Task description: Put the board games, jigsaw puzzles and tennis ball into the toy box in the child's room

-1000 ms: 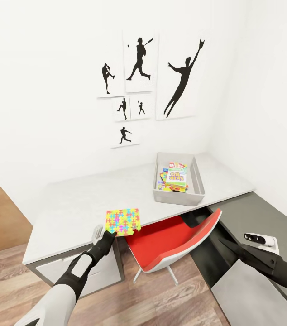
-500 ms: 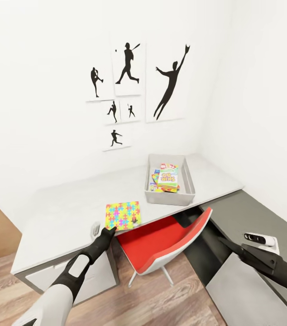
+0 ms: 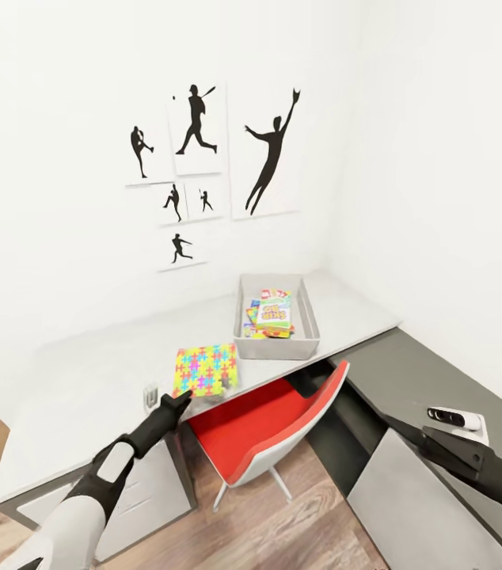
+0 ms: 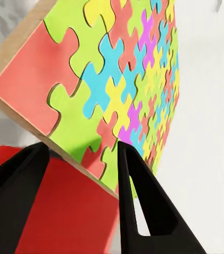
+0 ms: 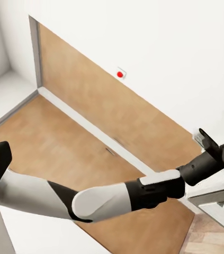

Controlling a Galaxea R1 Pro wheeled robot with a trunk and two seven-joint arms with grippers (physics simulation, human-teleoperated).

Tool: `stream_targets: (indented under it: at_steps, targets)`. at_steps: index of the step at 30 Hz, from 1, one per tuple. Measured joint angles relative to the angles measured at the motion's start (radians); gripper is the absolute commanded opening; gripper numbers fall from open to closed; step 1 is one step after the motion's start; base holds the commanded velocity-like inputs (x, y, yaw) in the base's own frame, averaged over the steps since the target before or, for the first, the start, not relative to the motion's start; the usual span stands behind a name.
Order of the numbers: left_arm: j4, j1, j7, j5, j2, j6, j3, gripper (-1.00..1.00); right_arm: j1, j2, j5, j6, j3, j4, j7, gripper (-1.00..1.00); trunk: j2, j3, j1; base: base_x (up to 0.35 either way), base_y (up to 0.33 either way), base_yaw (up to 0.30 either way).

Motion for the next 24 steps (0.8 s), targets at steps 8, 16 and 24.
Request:
stream_targets:
  at_steps: [8, 16, 24]
  targets:
    - [-0.253, 0.023, -0.042, 0.011, 0.027, 0.227, 0.006, -1.00, 0.000, 0.000, 0.000, -0.001, 0.000, -0.001, 0.000, 1.00, 0.000, 0.011, 0.000, 0.000, 0.000, -0.176]
    - [-0.426, 0.062, -0.147, 0.010, 0.102, 0.419, 0.009, -1.00, 0.000, 0.000, 0.003, -0.002, 0.000, -0.001, 0.000, 1.00, 0.000, 0.022, 0.000, 0.000, 0.000, -0.176]
    - [-0.463, 0.116, -0.301, 0.007, 0.305, 0.539, 0.002, -1.00, 0.000, 0.001, 0.005, -0.002, 0.000, 0.000, -0.001, 1.00, 0.000, 0.032, 0.000, 0.000, 0.000, -0.176]
